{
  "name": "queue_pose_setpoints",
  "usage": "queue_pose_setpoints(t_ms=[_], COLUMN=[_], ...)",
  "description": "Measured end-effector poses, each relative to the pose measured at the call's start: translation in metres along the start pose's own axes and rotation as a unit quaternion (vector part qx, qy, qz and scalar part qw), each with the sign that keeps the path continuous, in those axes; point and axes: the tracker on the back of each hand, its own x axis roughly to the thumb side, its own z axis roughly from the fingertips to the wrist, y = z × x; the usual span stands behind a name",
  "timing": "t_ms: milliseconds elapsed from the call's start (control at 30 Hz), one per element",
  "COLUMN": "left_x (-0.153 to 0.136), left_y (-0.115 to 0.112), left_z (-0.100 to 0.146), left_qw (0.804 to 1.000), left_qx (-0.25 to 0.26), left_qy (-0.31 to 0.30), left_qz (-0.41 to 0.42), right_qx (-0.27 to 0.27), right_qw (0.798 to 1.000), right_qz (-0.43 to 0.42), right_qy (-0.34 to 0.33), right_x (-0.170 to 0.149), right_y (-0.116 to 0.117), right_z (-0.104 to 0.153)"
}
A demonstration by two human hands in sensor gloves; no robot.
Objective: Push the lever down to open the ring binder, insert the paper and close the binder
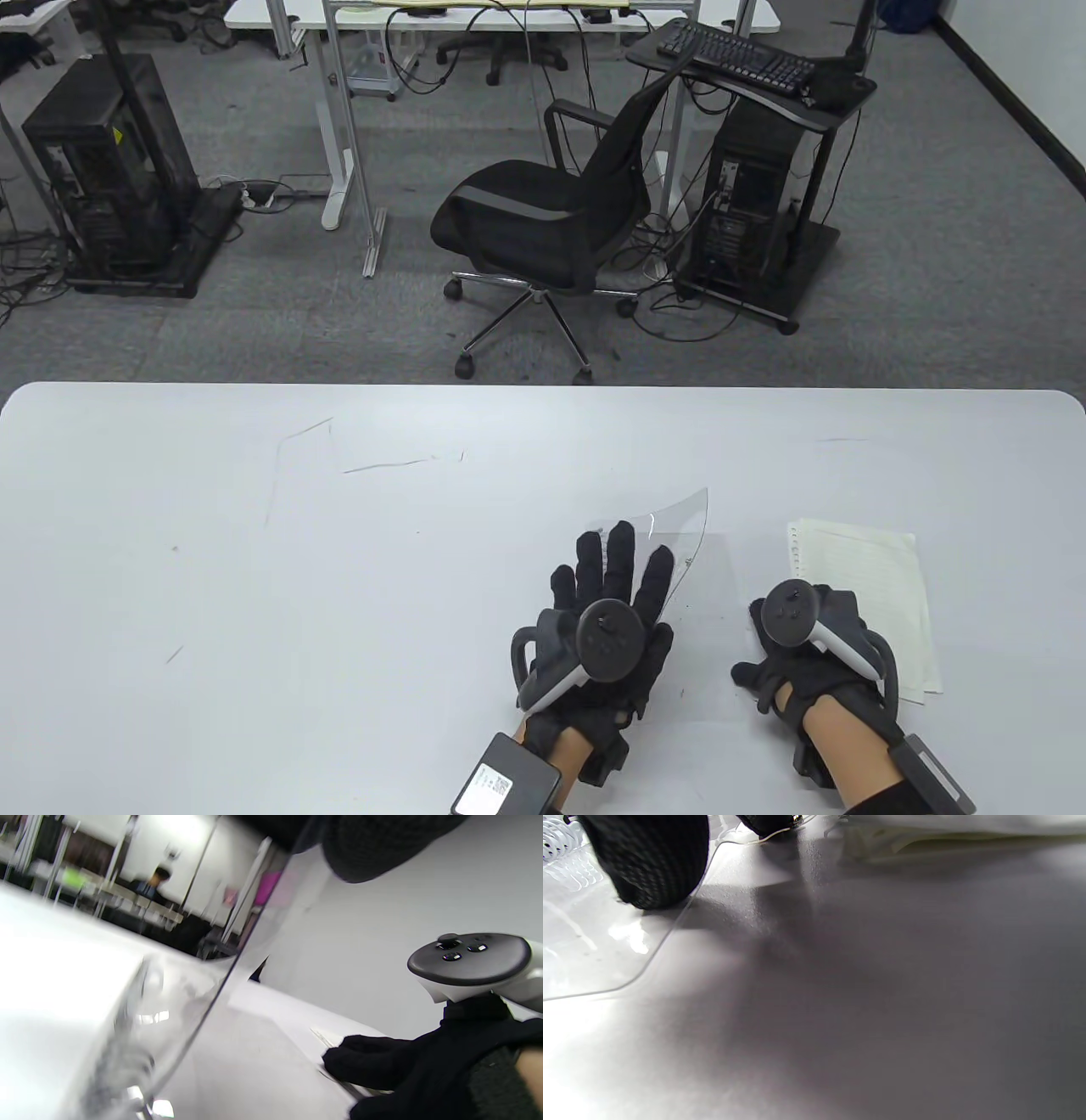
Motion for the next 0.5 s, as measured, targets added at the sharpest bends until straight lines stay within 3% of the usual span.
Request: queue_pose_setpoints(t_ms=[100,167,333,500], left_x=[0.017,0.023,0.017,-0.016], left_y=[0.006,0.005,-0.001,-0.007], left_z=[0.005,0.005,-0.002,-0.01], left_qw=[0.994,0.988,0.974,0.95], left_qx=[0.033,0.029,-0.038,-0.155], left_qy=[-0.069,-0.069,0.0,0.109], left_qz=[-0.081,-0.132,-0.222,-0.249], right_qx=[0.001,0.0,0.002,0.003], right_qw=[1.0,1.0,1.0,1.0], right_qz=[-0.003,-0.002,-0.002,-0.004], right_qy=[0.0,0.0,0.0,0.0], right_x=[0.0,0.0,0.0,0.001], right_y=[0.0,0.0,0.0,0.0], right_z=[0.0,0.0,0.0,0.0])
